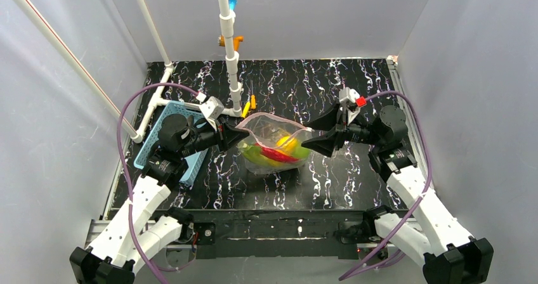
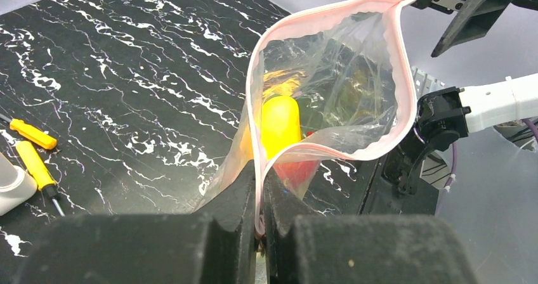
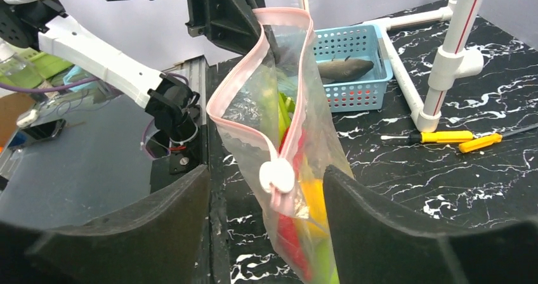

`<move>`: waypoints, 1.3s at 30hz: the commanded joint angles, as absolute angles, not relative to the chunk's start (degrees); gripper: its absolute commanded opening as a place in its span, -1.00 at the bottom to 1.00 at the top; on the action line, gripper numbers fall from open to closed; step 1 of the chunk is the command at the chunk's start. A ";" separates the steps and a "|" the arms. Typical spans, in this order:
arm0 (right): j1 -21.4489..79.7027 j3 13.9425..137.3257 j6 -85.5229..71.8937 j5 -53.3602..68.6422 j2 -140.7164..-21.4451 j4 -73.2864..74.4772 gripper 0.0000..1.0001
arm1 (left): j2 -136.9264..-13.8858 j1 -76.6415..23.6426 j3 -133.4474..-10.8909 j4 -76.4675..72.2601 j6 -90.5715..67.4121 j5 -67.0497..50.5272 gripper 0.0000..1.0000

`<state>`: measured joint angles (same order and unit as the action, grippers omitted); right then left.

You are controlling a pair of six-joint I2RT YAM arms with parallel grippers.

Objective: Place the food in the zip-top bag and seal the zipper
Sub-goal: Zip the zipper food storage bag at the center of the board.

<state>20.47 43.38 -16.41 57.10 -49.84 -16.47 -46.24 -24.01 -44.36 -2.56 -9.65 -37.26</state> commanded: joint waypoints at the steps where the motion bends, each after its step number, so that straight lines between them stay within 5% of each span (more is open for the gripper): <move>1: 20.30 44.86 -17.93 60.89 -51.84 -19.53 0.26 | -45.46 -23.51 -44.68 -2.88 -9.81 -37.44 -1.00; 5: 20.30 44.95 -16.38 59.64 -52.22 -19.27 -0.08 | -45.32 -23.42 -44.67 -2.97 -10.07 -37.62 -1.00; 9: 20.30 42.89 -16.47 57.85 -51.99 -21.36 0.14 | -45.54 -23.23 -44.59 -3.14 -10.23 -37.26 -1.00; 28: 20.21 40.56 -18.23 54.66 -53.73 -23.86 0.03 | -45.04 -22.50 -43.46 -2.89 -10.96 -34.45 -1.00; 32: 19.72 41.35 -18.71 52.48 -53.10 -21.67 0.34 | -44.34 -22.30 -43.37 -2.29 -10.65 -34.31 -1.00; 39: 19.69 39.25 -21.37 54.70 -53.16 -25.03 0.06 | -43.97 -22.09 -43.24 -2.55 -11.10 -34.83 -1.00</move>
<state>19.89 40.53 -19.32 53.96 -53.95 -21.51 -44.88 -22.57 -43.14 -2.44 -11.18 -34.43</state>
